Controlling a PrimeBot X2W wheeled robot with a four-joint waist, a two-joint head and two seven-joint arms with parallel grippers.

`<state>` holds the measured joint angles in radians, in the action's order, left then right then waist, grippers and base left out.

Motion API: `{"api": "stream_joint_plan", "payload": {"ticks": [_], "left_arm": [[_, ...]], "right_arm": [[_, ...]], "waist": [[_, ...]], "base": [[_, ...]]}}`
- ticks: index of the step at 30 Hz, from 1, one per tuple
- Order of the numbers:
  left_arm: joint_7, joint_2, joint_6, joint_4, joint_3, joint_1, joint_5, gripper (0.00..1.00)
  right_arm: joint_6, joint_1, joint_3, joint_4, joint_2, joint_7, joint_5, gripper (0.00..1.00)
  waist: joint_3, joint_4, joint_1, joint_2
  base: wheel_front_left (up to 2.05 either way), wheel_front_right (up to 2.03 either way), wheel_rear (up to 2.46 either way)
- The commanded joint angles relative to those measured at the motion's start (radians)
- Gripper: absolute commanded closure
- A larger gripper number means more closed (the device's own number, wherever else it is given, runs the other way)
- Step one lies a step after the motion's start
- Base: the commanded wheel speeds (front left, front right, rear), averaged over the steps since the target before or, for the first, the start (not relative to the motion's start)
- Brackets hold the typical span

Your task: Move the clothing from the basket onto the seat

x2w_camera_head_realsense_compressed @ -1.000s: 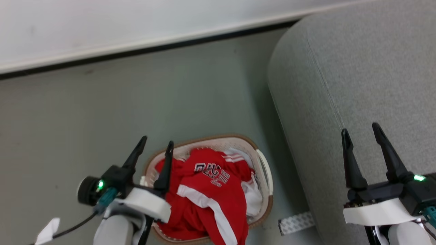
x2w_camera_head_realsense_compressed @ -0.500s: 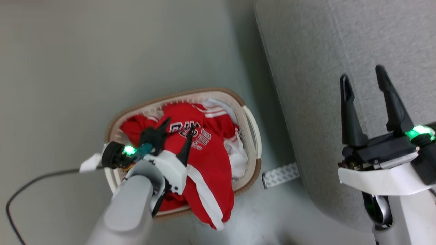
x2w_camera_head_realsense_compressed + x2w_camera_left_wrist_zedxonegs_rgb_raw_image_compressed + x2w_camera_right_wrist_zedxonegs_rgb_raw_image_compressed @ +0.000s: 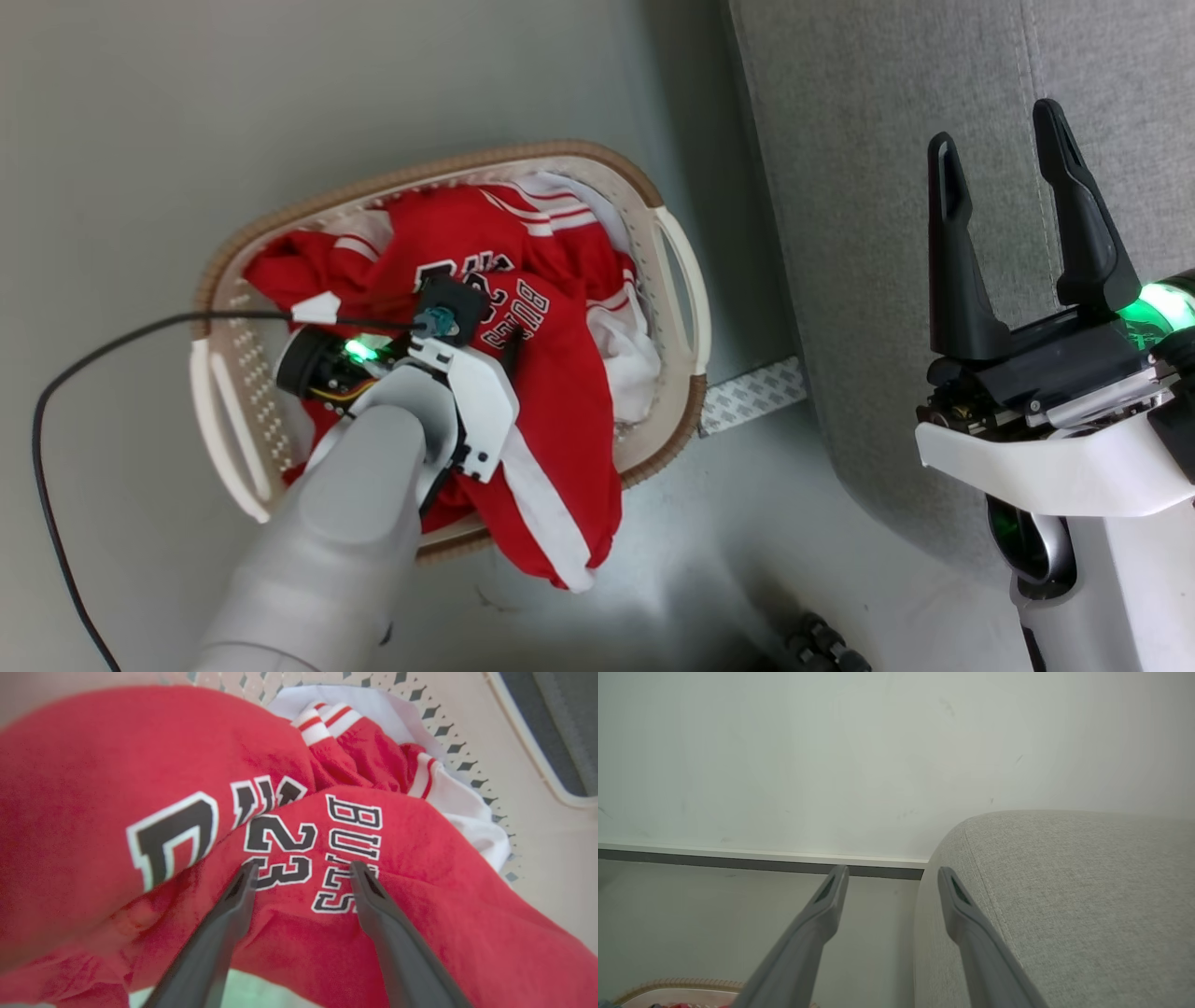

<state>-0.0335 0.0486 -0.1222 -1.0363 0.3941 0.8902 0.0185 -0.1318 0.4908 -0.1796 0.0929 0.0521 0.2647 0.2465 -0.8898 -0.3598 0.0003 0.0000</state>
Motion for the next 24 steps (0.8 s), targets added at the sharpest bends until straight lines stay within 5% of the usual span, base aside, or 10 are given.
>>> {"api": "stream_joint_plan", "payload": {"ticks": [1,7,8,9,10,16,24], "left_arm": [[0.002,0.012,0.005,-0.012,0.006,0.016,0.020,0.00],[0.030,0.024,0.002,-0.096,0.054,0.056,0.047,0.00],[0.030,0.023,0.000,-0.108,0.060,0.060,0.048,0.15],[0.030,0.023,-0.002,-0.118,0.069,0.064,0.048,0.88],[0.023,0.022,-0.004,-0.126,0.072,0.067,0.041,1.00],[-0.044,0.012,-0.009,-0.150,0.075,0.035,-0.030,1.00],[-0.165,0.003,-0.007,-0.043,0.135,-0.119,-0.282,1.00]], "right_arm": [[0.002,0.012,0.000,0.004,-0.002,0.000,0.006,0.00],[0.002,-0.008,0.009,0.003,-0.002,0.000,0.019,0.00],[0.002,-0.014,0.011,0.001,-0.002,0.000,0.019,0.00],[0.002,-0.019,0.013,-0.001,-0.002,0.000,0.021,0.00],[0.002,-0.022,0.015,-0.004,-0.002,0.000,0.025,0.00],[0.002,-0.048,0.035,-0.037,-0.002,0.000,0.004,0.00],[0.002,-0.137,0.095,-0.085,0.000,0.000,-0.053,0.00]], "waist": [[-0.022,-0.020,-0.0003,0.0000],[-0.041,-0.042,-0.0003,0.0000],[-0.040,-0.043,-0.0003,0.0000],[-0.039,-0.043,-0.0003,0.0000],[-0.037,-0.044,-0.0003,0.0000],[0.036,-0.007,-0.0003,0.0000],[0.253,0.089,-0.0003,0.0000]], "base": [[0.00,0.00,0.00],[0.00,0.00,0.00],[0.00,0.00,0.00],[0.00,0.00,0.00],[0.00,0.00,0.00],[0.00,0.00,0.00],[0.00,0.00,0.00]]}}
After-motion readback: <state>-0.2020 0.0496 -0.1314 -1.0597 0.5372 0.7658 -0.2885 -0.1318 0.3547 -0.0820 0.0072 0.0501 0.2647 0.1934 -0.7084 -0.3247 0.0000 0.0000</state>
